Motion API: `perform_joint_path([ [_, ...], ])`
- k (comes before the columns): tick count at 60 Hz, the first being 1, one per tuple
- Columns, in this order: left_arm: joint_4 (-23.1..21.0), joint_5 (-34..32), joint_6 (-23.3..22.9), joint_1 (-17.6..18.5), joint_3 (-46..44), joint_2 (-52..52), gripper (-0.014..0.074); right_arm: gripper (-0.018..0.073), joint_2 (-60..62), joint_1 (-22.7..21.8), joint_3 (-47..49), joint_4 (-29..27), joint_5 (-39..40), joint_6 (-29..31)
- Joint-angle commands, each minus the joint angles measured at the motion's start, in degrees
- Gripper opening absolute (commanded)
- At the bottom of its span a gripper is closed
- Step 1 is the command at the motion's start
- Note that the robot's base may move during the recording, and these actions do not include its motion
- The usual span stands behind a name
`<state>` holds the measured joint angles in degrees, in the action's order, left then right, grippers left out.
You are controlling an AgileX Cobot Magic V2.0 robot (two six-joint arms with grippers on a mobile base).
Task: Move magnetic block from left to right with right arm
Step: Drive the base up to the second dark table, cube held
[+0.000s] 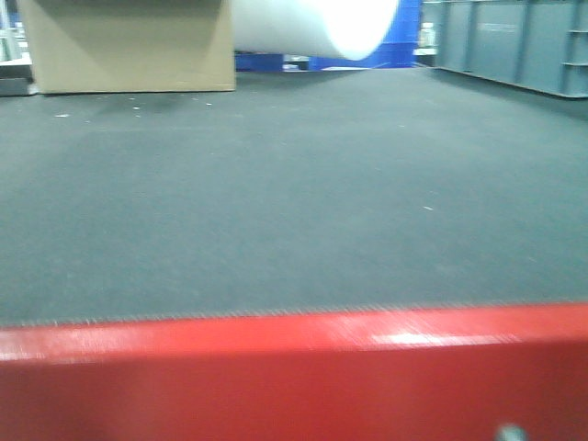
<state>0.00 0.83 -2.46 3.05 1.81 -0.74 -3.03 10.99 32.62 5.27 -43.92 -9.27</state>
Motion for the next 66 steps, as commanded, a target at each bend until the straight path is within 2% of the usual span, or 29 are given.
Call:
perform_joint_path([
  [1, 0.0, -5.2, -0.2, -0.1, 0.6, -0.6, -0.0116, 0.0249, -1.0, -0.3, 1.4, 0.5, 5.2, 0.3],
  [66, 0.0, -5.2, -0.2, -0.1, 0.6, -0.6, -0.0116, 0.0249, -1.0, -0.3, 1.4, 0.5, 5.2, 0.3],
])
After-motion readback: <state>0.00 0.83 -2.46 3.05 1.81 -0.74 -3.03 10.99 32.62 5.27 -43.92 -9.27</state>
